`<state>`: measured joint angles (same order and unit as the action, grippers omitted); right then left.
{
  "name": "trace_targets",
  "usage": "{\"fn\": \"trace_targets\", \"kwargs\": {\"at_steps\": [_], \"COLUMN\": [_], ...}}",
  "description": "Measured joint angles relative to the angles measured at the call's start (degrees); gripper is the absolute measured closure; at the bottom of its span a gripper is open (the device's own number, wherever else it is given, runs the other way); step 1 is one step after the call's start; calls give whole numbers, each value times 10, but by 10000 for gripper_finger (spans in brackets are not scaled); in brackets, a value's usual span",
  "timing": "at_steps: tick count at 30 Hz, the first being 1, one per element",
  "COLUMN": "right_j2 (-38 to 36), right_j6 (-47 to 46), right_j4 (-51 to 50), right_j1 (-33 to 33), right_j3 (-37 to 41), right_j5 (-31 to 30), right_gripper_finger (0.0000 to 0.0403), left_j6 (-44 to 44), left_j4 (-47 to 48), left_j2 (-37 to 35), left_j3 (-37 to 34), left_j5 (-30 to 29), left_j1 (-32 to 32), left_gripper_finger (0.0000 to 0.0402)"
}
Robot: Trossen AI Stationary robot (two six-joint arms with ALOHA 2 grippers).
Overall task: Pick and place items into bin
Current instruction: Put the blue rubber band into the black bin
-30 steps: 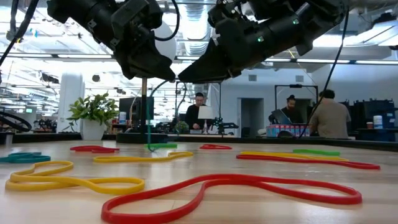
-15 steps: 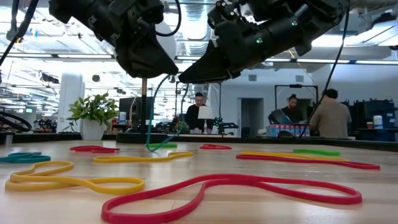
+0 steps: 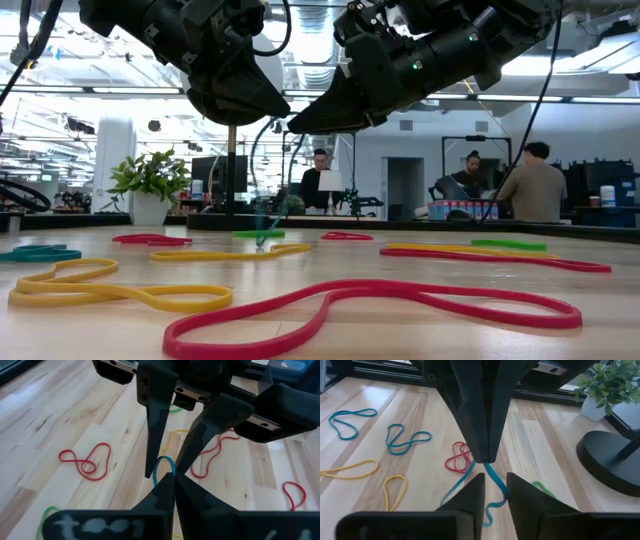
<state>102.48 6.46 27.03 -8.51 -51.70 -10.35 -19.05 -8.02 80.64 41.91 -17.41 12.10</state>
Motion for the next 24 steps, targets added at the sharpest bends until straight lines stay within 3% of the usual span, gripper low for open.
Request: {"fn": "trace_targets", "kwargs": {"at_steps": [7,15,24], "right_j2": [0,0,0], "right_j6": [0,0,-15], "right_j4": [0,0,-2], "right_j1": [0,0,0], "right_j3": [0,0,0], "right_j5": [0,0,1], "right_gripper_finger": [397,400,400], "left_j6": [0,-1,-22], "left_j4": [23,46,73], "left_j2": [0,0,6], "left_j3": [0,0,0], "left_j5": [-60,-67,-111], "left_j1": [0,0,0], "left_gripper_finger": [401,394,331]}}
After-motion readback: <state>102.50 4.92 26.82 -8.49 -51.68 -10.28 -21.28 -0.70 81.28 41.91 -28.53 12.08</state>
